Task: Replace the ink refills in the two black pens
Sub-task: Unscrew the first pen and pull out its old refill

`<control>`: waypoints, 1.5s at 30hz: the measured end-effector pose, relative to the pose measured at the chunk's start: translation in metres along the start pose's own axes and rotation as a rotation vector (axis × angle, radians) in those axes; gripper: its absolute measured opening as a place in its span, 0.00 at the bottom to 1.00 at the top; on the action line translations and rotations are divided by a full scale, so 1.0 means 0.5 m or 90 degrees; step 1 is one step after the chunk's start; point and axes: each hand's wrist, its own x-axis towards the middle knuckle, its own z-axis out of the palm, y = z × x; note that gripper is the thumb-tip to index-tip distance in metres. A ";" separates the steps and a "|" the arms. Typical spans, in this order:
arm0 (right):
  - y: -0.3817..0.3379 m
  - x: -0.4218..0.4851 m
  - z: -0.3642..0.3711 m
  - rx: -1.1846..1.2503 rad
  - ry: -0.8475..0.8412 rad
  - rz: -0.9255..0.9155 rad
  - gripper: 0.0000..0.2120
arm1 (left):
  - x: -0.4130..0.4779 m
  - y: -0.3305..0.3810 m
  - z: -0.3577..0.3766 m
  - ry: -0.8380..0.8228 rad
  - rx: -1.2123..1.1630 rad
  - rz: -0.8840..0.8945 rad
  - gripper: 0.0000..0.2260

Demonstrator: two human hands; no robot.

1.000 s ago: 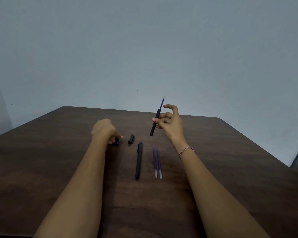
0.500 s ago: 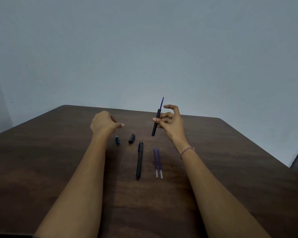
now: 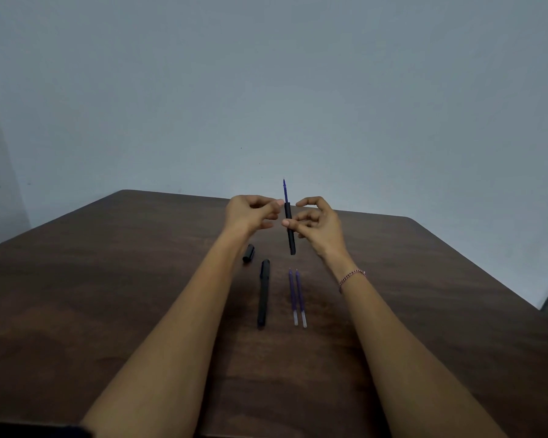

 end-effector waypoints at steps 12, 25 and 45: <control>-0.005 -0.006 0.006 -0.048 -0.043 0.012 0.14 | -0.001 0.000 -0.008 0.003 -0.100 -0.083 0.08; 0.003 -0.006 0.005 -0.066 -0.062 0.010 0.13 | -0.003 0.003 -0.012 0.045 -0.103 -0.050 0.05; 0.015 -0.005 0.006 -0.090 -0.080 0.028 0.12 | 0.003 0.003 -0.046 0.198 -0.220 -0.004 0.04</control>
